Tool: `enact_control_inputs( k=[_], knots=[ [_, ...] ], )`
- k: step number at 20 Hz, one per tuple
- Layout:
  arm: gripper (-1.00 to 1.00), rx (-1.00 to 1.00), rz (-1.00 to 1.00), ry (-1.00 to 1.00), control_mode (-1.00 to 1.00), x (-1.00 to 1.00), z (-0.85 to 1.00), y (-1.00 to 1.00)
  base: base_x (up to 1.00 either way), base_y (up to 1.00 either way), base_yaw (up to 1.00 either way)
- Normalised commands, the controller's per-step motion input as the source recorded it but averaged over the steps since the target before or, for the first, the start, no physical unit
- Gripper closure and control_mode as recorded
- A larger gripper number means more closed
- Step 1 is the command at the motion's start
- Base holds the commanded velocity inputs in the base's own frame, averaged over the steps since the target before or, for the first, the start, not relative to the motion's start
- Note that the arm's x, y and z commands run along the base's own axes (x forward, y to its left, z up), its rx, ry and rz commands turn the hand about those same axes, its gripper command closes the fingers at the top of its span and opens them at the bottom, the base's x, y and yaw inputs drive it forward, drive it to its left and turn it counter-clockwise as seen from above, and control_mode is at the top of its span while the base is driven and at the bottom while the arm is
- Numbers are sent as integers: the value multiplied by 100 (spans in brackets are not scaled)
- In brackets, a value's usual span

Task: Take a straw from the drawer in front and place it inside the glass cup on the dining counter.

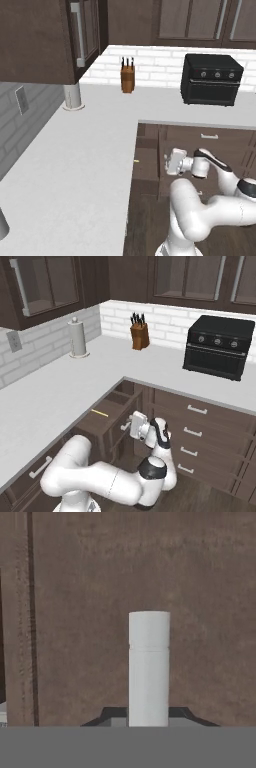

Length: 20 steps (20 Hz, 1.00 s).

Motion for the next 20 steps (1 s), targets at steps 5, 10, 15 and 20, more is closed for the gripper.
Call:
enact_control_inputs(
  k=[5,10,15,20],
  knots=[
    [100,7,0,0,-100,-27,0,-100,0,0,0],
    [-100,4,0,0,-100,-36,0,-100,0,0,0],
    [-100,0,0,0,-100,-71,-22,-100,0,0,0],
    [-100,0,0,0,-100,-93,-25,-100,0,0,0]
  ],
)
